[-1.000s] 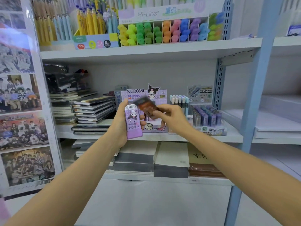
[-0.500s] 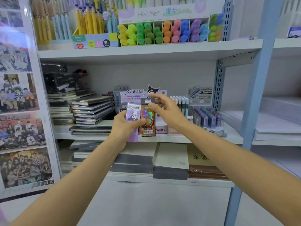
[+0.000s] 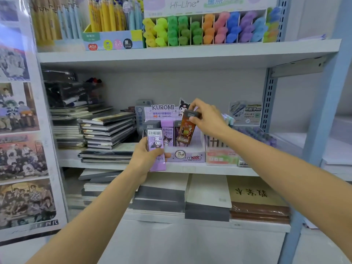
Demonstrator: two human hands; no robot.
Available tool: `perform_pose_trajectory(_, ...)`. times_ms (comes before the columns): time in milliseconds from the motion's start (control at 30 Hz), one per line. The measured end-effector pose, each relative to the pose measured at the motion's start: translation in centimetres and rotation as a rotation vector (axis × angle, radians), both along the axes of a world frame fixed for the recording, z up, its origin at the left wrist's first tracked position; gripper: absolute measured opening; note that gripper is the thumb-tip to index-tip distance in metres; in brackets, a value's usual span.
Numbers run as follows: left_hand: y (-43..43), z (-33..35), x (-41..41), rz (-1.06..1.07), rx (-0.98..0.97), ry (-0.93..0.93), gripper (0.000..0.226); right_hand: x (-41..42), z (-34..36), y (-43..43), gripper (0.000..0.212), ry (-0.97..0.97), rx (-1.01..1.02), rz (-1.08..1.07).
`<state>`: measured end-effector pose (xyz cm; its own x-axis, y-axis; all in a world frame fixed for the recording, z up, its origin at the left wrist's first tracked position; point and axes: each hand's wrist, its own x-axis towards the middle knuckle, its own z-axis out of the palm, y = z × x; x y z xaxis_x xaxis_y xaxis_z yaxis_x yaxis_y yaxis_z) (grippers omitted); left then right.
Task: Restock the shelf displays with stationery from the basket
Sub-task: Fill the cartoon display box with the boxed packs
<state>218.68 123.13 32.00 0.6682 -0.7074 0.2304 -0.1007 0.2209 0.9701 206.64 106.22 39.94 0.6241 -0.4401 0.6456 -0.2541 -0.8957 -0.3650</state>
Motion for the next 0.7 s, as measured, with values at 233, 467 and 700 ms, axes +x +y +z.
perform_pose_trajectory(233, -1.1, -2.0, 0.6, -0.029, 0.034, -0.017, 0.034, 2.5, -1.6, -0.6, 0.021, 0.122, -0.082, 0.014)
perform_pose_trajectory(467, -1.1, -2.5, 1.2, -0.034, 0.028, -0.047, 0.035, 2.6, -0.1, -1.5, 0.021, 0.220, 0.002, 0.042)
perform_pose_trajectory(700, -0.9, -2.3, 1.2, -0.056, 0.057, -0.052, 0.038, 4.3, -1.7, -0.3, 0.023, 0.075, -0.217, -0.047)
